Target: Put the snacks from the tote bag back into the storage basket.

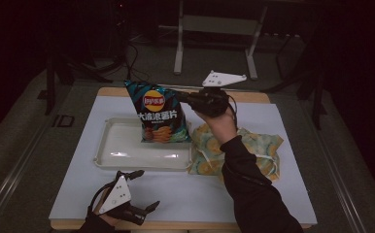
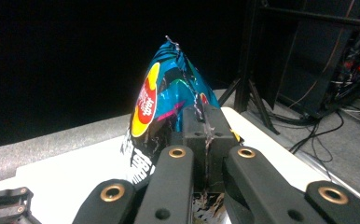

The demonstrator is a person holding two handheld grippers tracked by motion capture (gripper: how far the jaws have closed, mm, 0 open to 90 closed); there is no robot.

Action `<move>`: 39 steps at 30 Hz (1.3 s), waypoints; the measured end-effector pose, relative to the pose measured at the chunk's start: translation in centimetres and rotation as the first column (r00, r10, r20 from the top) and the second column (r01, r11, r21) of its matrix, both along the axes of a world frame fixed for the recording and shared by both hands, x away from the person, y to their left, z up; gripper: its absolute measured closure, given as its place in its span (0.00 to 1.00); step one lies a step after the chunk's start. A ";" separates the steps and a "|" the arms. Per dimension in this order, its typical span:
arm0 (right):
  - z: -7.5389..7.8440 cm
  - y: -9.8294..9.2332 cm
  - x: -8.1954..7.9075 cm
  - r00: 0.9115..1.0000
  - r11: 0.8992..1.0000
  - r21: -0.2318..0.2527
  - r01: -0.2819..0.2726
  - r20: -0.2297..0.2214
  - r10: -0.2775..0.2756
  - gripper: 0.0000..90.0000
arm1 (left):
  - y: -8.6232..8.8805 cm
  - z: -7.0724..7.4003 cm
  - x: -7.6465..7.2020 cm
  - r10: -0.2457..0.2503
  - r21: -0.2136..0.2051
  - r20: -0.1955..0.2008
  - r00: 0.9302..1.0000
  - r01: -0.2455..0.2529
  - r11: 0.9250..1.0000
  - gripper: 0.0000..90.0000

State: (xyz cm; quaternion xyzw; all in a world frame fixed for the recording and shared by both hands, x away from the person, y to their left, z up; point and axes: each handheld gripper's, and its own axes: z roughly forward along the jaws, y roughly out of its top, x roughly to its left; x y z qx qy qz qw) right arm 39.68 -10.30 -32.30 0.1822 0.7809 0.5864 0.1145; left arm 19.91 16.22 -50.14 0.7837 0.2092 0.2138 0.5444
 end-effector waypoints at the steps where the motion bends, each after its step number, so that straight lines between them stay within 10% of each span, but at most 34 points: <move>1: -0.3 0.4 0.0 1.000 1.000 0.013 -0.007 -0.007 0.007 1.00 | 0.0 0.0 0.0 -0.001 0.000 -0.001 1.000 0.001 1.000 0.00; 17: -5.8 5.7 0.0 0.993 0.997 0.057 -0.058 -0.103 0.064 1.00 | 0.1 0.1 -0.2 -0.007 -0.005 0.013 1.000 0.007 1.000 0.00; 29: -9.8 5.0 0.3 0.980 0.998 0.015 -0.064 -0.186 0.066 1.00 | 0.1 0.2 -0.2 0.000 -0.011 0.015 1.000 0.000 1.000 0.00; 39: -10.9 4.9 1.8 0.972 0.998 -0.062 0.022 -0.231 -0.036 1.00 | 0.0 0.2 -0.2 0.000 -0.019 0.014 1.000 0.001 1.000 0.00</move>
